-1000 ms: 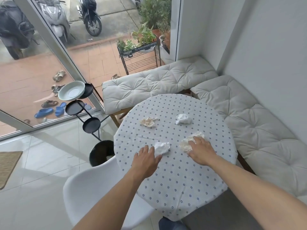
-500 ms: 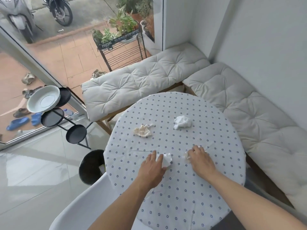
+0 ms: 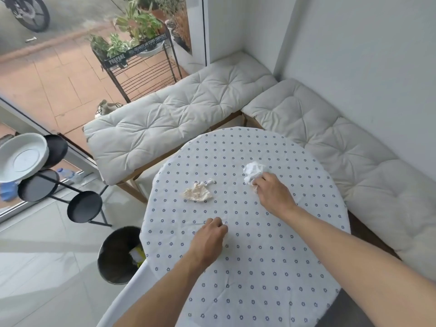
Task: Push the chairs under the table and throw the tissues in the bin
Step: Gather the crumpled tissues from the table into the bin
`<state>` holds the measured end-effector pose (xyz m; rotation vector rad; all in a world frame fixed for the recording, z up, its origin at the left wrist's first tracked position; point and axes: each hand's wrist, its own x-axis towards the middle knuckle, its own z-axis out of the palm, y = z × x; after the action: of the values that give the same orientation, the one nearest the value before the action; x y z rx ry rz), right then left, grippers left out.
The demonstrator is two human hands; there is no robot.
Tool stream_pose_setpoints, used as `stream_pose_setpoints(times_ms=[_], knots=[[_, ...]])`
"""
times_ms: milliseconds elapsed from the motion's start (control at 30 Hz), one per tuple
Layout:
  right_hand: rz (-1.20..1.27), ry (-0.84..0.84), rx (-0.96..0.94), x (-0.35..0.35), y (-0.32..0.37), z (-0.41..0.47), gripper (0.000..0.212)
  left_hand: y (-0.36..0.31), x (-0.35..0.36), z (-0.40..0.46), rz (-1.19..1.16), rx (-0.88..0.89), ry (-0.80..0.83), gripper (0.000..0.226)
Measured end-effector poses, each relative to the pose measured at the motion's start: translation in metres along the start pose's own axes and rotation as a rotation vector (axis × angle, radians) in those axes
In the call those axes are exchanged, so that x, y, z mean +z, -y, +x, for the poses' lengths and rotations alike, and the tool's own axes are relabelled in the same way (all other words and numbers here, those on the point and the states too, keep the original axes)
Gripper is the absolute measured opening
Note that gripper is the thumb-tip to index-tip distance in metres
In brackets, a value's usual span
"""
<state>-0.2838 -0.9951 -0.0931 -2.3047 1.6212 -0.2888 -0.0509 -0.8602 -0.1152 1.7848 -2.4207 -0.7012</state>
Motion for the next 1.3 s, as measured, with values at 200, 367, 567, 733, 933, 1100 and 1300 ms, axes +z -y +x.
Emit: stream_pose_setpoints(times_ms=[200,367,567,733,933,1100,1300], knots=[[-0.081,-0.044,0.026,0.01,0.003,0.052,0.018,0.064,-0.033,-0.002,-0.037,-0.033,-0.169,0.023],[-0.085,0.082,0.129,0.033,0.002,0.054,0.017,0.096,-0.051,0.01,-0.085,-0.068,-0.246,0.014],[-0.088,0.064,0.057,0.044,0.009,0.025,0.011,0.1,-0.061,0.041,-0.093,-0.085,-0.289,0.021],[-0.023,0.043,0.021,0.047,0.017,0.004,0.014,0.096,-0.041,0.065,0.026,-0.163,-0.06,0.064],[0.006,0.036,-0.037,0.043,0.037,0.006,0.017,0.107,-0.016,0.051,0.014,0.034,-0.141,0.043],[0.033,0.051,-0.133,0.051,0.09,0.028,0.016,0.136,-0.028,0.008,-0.004,0.071,-0.254,0.025],[0.091,0.088,-0.273,0.077,0.184,0.061,0.017,0.214,-0.044,-0.056,0.017,-0.094,-0.279,0.029]])
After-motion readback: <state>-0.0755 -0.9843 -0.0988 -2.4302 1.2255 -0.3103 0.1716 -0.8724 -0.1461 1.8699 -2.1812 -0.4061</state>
